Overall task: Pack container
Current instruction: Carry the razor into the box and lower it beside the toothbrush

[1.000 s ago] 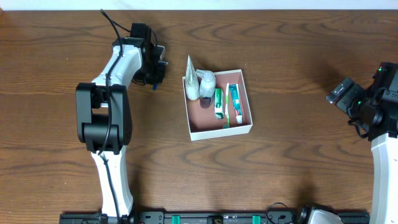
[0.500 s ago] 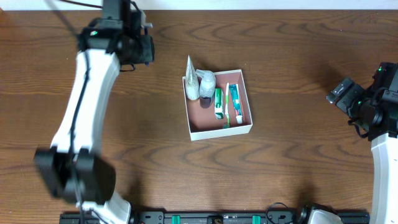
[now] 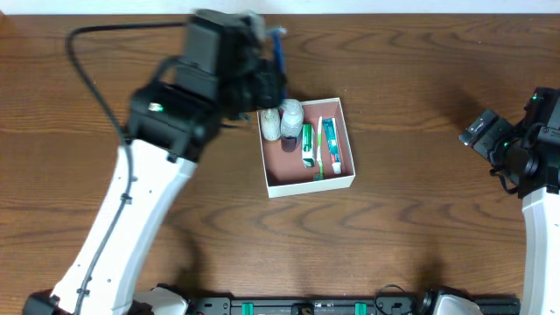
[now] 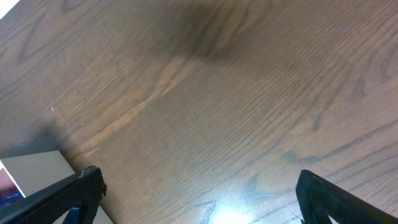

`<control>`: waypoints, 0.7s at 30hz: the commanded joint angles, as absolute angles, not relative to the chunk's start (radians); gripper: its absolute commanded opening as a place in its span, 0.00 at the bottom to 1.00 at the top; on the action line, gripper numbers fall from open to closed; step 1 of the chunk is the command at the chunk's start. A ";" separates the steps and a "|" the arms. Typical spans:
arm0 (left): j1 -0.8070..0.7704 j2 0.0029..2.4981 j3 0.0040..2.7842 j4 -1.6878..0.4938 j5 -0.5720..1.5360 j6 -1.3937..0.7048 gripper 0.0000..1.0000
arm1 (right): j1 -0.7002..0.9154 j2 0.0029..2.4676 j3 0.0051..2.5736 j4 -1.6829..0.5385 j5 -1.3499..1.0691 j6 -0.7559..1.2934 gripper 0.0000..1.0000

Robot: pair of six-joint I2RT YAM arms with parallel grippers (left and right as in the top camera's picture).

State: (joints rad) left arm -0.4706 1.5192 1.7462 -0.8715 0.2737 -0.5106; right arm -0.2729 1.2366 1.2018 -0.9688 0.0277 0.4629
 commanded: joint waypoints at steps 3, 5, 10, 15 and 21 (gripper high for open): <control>-0.615 1.606 1.739 -0.854 0.113 -0.609 0.06 | -0.278 1.230 1.214 -0.970 0.041 0.455 0.99; -0.655 1.646 1.739 -0.841 0.091 -0.617 0.06 | -0.278 1.230 1.214 -0.970 0.041 0.455 0.99; -0.698 1.746 1.739 -0.841 0.030 -0.646 0.06 | -0.278 1.230 1.214 -0.970 0.041 0.455 0.99; -0.699 1.840 1.739 -0.855 0.029 -0.665 0.06 | -0.278 1.230 1.214 -0.970 0.041 0.455 0.99; -0.704 1.927 1.738 -0.859 0.038 -0.676 0.06 | -0.278 1.230 1.214 -0.970 0.041 0.455 0.99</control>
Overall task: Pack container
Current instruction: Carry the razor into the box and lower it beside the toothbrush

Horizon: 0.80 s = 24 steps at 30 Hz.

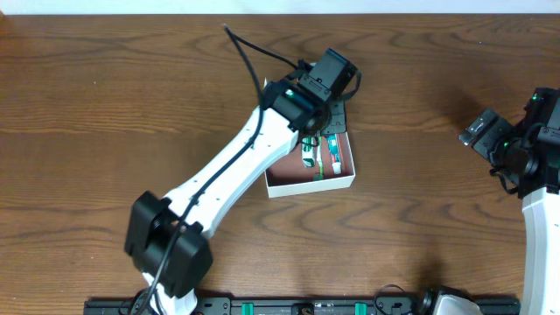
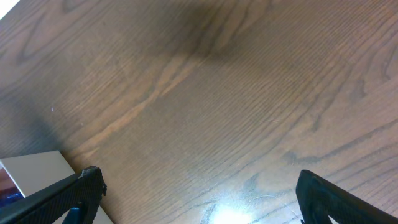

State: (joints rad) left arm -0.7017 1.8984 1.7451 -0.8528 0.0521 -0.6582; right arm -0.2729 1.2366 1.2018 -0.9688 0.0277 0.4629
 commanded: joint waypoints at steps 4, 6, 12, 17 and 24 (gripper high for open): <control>-0.712 1.966 1.738 -0.859 0.041 -0.676 0.06 | -0.278 1.230 1.214 -0.970 0.041 0.455 0.99; -0.718 1.979 1.738 -0.859 0.041 -0.676 0.06 | -0.278 1.230 1.214 -0.970 0.041 0.455 0.99; -0.745 2.003 1.738 -0.859 0.040 -0.676 0.06 | -0.278 1.230 1.214 -0.970 0.041 0.456 0.99; -0.753 2.017 1.738 -0.859 0.040 -0.698 0.06 | -0.278 1.230 1.214 -0.970 0.041 0.455 0.99; -0.753 2.017 1.738 -0.860 0.040 -0.709 0.06 | -0.278 1.230 1.214 -0.970 0.041 0.455 0.99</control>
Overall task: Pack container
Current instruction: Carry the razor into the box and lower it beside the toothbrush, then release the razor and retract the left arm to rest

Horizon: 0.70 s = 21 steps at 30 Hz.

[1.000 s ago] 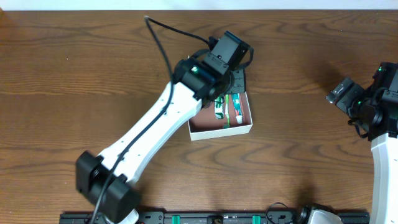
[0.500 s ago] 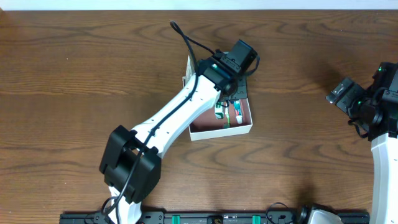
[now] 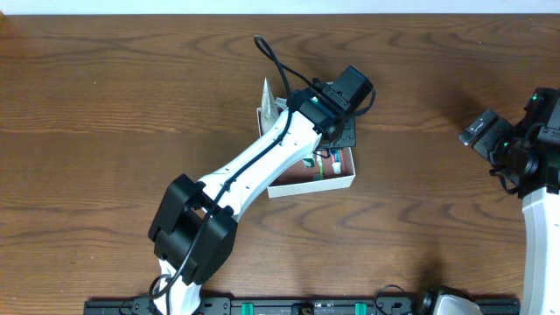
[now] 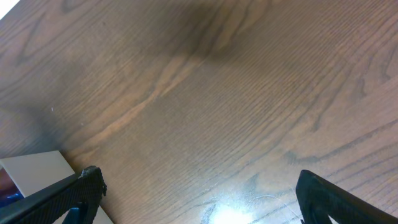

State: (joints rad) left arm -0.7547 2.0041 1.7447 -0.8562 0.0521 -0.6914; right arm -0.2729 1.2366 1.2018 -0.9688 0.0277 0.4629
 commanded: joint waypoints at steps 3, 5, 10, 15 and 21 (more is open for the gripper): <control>-0.753 2.017 1.738 -0.860 0.040 -0.709 0.31 | -0.278 1.230 1.214 -0.970 0.041 0.455 0.99; -0.753 2.017 1.738 -0.859 0.040 -0.709 0.38 | -0.278 1.230 1.214 -0.970 0.041 0.455 0.99; -0.749 2.016 1.739 -0.859 0.040 -0.709 0.39 | -0.278 1.230 1.214 -0.970 0.041 0.456 0.99; -0.745 2.006 1.739 -0.859 0.040 -0.709 0.39 | -0.278 1.230 1.214 -0.970 0.041 0.456 0.99; -0.745 1.922 1.756 -0.859 0.063 -0.667 0.39 | -0.278 1.230 1.214 -0.970 0.041 0.455 0.99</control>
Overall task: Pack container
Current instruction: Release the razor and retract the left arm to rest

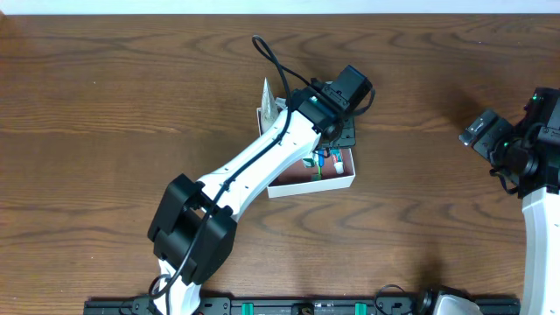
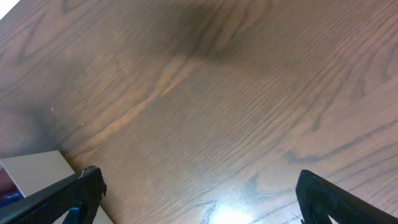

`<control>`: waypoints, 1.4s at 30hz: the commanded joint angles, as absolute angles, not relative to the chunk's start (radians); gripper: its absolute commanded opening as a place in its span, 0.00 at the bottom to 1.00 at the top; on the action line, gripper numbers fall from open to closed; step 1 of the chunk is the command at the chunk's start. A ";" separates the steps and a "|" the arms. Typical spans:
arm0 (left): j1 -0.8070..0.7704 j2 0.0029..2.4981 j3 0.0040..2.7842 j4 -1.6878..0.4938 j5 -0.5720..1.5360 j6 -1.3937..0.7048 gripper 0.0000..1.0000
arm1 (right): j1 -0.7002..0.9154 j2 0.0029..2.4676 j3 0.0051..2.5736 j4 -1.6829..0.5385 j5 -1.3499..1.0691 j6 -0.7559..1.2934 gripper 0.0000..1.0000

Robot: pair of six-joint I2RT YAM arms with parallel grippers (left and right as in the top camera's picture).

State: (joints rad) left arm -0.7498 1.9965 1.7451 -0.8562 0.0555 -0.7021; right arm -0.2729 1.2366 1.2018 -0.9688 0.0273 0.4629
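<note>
A white box (image 1: 353, 181) with a reddish floor stands mid-table, and my left arm covers most of it. Green-and-white toothpaste tubes (image 1: 314, 163) show under the arm. My left gripper (image 1: 339, 131) is low over the box's back right part. Its fingers are hidden under its own black head, so I cannot tell its state or whether it holds anything. A pale pointed thing (image 1: 267, 94) sticks up at the box's back left corner. My right gripper (image 2: 199, 208) stands open over bare wood far to the right, nothing between its fingers.
The brown wooden table (image 1: 105, 131) spreads wide on the left and in front. A black cable (image 1: 271, 57) loops off the left arm behind the box. In the right wrist view the box's corner (image 2: 31, 168) shows at the lower left.
The left arm's head has shifted very slightly left over the box. Nothing else has changed, and the right arm has not moved.
My left gripper was first at the box's back left with a blue stick-like thing beside it, and the box showed two bottles and the tubes. Then the arm lay stretched across the box. Since then its head has stayed over the back right. The right gripper remained open.
</note>
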 commanded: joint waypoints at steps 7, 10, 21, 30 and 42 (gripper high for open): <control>-0.761 1.718 1.757 -0.886 0.033 -0.502 0.39 | -0.278 1.230 1.214 -0.970 0.041 0.455 0.99; -0.764 1.599 1.757 -0.957 -0.089 -0.485 0.39 | -0.278 1.230 1.214 -0.970 0.041 0.455 0.99; -0.762 1.156 1.757 -1.323 -0.591 -0.434 0.98 | -0.278 1.230 1.214 -0.970 0.041 0.455 0.99; -0.763 0.866 1.757 -1.478 -0.594 -0.434 0.98 | -0.278 1.230 1.214 -0.970 0.041 0.455 0.99; -0.763 0.682 1.757 -1.519 -0.589 -0.435 0.98 | -0.278 1.230 1.214 -0.970 0.041 0.456 0.99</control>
State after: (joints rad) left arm -0.7658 0.6979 1.7504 -1.4940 -0.5766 -0.4438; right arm -0.2729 1.2366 1.2018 -0.9688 0.0277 0.4629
